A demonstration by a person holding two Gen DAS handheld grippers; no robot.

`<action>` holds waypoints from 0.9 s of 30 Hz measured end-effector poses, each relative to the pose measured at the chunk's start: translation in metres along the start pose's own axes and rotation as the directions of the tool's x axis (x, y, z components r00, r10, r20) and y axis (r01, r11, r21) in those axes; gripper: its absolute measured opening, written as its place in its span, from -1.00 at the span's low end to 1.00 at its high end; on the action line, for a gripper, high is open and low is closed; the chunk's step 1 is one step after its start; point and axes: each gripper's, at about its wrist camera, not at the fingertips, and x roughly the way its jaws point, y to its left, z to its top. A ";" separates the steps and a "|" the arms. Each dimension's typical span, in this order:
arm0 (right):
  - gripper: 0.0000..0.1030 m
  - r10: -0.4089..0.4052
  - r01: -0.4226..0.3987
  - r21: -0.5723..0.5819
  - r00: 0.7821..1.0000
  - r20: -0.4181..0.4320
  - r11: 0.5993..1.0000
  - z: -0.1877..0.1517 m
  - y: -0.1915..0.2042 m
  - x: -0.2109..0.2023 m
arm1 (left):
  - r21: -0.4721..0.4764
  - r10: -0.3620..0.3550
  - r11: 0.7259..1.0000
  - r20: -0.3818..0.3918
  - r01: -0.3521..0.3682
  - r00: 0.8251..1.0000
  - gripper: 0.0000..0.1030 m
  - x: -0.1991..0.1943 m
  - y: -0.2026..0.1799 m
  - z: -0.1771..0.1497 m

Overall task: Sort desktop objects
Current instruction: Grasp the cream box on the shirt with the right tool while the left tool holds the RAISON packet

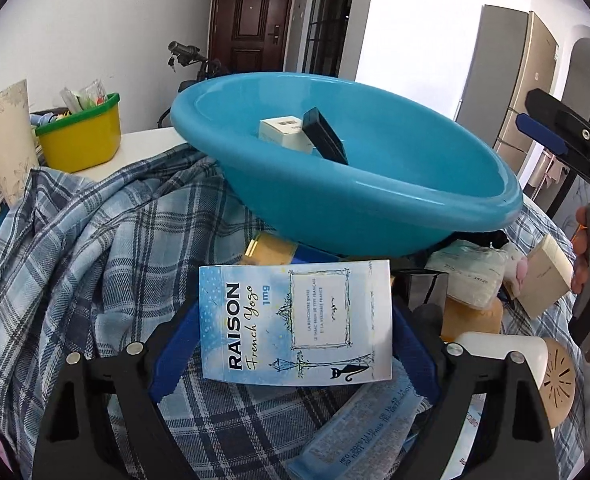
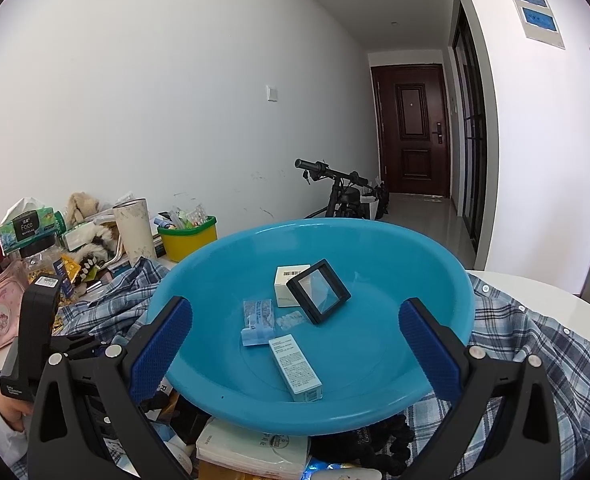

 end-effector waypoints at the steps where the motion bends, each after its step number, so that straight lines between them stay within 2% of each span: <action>1: 1.00 0.000 0.000 0.000 1.000 0.001 1.000 0.000 0.000 0.000 | 0.003 0.002 1.000 0.003 -0.002 1.000 0.77 0.000 -0.001 0.000; 6: 1.00 -0.009 0.009 -0.004 1.000 0.013 1.000 0.003 -0.002 -0.004 | 0.006 0.008 1.000 0.013 -0.008 1.000 0.77 -0.004 -0.002 -0.001; 14: 1.00 0.002 -0.003 0.040 1.000 0.013 0.999 0.015 -0.027 -0.026 | -0.016 0.009 1.000 0.035 -0.008 0.999 0.77 -0.009 0.002 -0.001; 16: 1.00 0.010 -0.009 0.068 1.000 -0.021 0.998 0.012 -0.039 -0.034 | -0.013 0.014 1.000 0.036 -0.013 0.999 0.77 -0.009 0.002 -0.001; 19: 1.00 -0.047 0.052 0.053 0.995 -0.087 0.997 -0.004 -0.054 -0.049 | 0.003 0.023 1.000 0.047 -0.024 0.999 0.77 -0.012 -0.001 -0.002; 21: 1.00 -0.082 0.088 0.037 0.986 -0.142 0.995 -0.018 -0.061 -0.057 | 0.013 0.024 1.000 0.055 -0.025 0.998 0.77 -0.013 -0.002 -0.002; 27: 1.00 -0.107 0.120 0.030 0.956 -0.275 0.992 -0.060 -0.068 -0.067 | 0.007 0.026 1.000 0.054 -0.026 0.998 0.77 -0.013 -0.002 -0.002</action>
